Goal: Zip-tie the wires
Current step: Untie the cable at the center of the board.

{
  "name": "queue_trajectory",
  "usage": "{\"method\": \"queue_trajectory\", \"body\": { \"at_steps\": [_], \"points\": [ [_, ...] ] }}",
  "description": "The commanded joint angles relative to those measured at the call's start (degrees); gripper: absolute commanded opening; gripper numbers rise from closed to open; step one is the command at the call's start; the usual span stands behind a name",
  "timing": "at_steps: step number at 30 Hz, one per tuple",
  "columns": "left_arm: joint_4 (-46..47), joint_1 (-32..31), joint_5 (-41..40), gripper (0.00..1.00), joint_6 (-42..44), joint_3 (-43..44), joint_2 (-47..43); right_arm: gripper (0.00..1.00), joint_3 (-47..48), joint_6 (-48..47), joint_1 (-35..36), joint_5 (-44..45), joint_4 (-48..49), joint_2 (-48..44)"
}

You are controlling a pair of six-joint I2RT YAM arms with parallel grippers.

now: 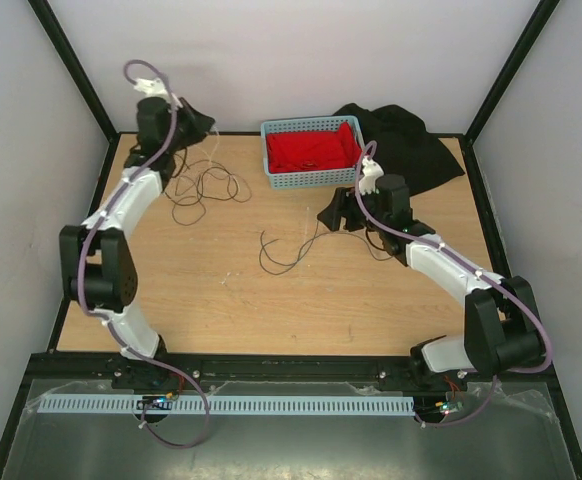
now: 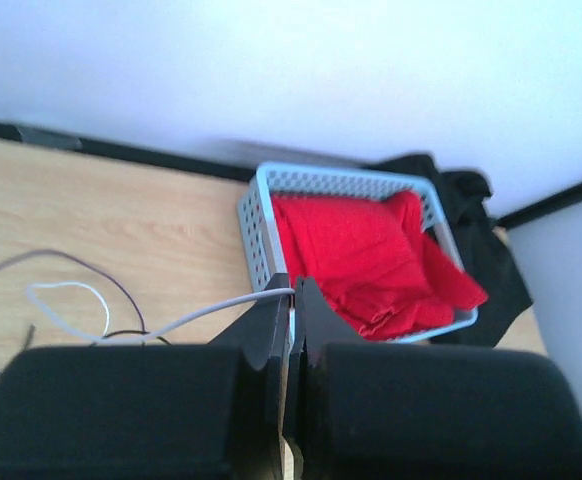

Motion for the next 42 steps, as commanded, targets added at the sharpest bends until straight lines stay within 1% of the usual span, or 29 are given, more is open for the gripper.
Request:
{"method": "queue_trajectory", "body": {
  "at_steps": [1,5,9,12,18,21,28,35,39,42],
  "points": [
    [3.0,4.2,3.7,0.00,-2.9,0.6,-8.3,0.79,1.2,2.7,0.5,-0.5,5.4,-1.1],
    [3.0,6.3,5.8,0.00,-4.0,2.9,-14.6,0.82,0.3,6.7,1.1,-4.8,14.8,-1.2],
    [3.0,8.8,10.2,0.00,-8.5,6.6,-17.1,0.88,2.2,6.0,3.2,-6.6,19.9,0.0],
    [3.0,9.8,13.0,0.00,-12.6,7.9,-18.7,0.91,3.7,7.4,4.3,-9.3,27.2,1.1],
    [3.0,9.9,15.3,0.00,-18.2,5.2,-23.4,0.95,7.5,12.1,7.2,-14.1,43.7,4.3],
    [3.0,9.7,16.0,0.00,-21.3,2.7,-25.6,0.95,10.9,14.7,9.9,-14.8,49.7,7.1],
    [3.0,8.3,15.5,0.00,-23.8,-1.3,-31.7,0.95,24.2,14.0,17.3,-14.9,48.5,16.4],
    [3.0,7.9,15.3,0.00,-26.2,-4.2,-35.7,0.95,37.4,9.7,23.9,-14.1,41.3,25.9],
    [3.0,7.7,15.5,0.00,-26.7,-4.3,-37.3,0.95,41.0,8.9,25.6,-12.2,39.1,29.9],
    [3.0,7.6,16.0,0.00,-27.2,-4.3,-37.8,0.92,42.7,9.2,26.0,-11.6,37.7,32.6]
  ]
}}
